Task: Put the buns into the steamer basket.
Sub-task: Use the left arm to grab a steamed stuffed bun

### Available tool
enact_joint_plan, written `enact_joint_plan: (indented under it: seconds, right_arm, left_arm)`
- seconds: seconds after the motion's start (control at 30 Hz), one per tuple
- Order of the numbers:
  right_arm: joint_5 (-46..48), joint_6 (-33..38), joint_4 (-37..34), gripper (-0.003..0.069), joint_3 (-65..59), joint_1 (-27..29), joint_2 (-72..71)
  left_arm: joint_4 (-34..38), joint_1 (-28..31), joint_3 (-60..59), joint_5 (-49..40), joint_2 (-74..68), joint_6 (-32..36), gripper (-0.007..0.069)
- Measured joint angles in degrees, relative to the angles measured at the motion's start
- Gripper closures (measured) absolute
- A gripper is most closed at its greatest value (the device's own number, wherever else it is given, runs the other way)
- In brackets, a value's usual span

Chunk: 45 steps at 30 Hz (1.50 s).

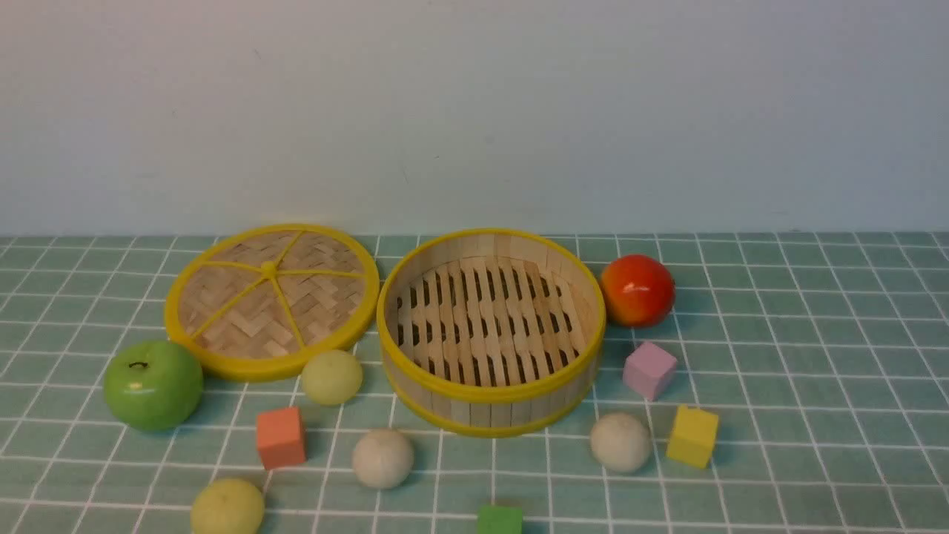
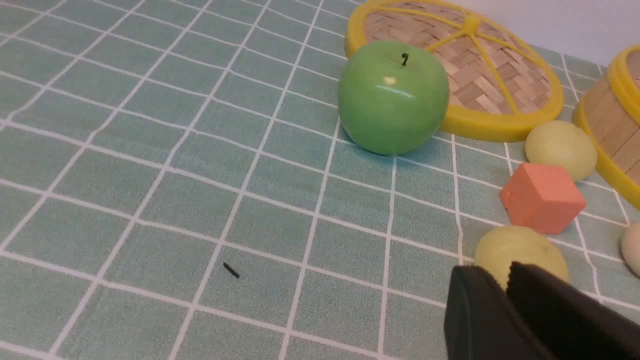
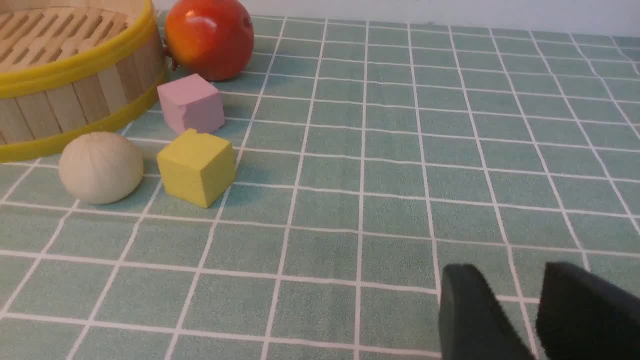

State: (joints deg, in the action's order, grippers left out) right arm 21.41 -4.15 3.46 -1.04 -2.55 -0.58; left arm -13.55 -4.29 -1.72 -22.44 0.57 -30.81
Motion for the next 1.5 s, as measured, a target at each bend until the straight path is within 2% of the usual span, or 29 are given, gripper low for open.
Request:
enact_joint_plan:
  seconds: [1.13,1.5]
  right_arm:
    - [0.0,0.0,0.0,0.042,0.0,0.0,0.0]
    - [0.0,0.0,0.0,0.042,0.0,0.0,0.0]
  left_arm:
    - [-0.41,0.0,0.0,0.2,0.0,0.0,0.0502]
    - [1.04,0.0,0.0,11.78,0.0,-1.37,0.0498]
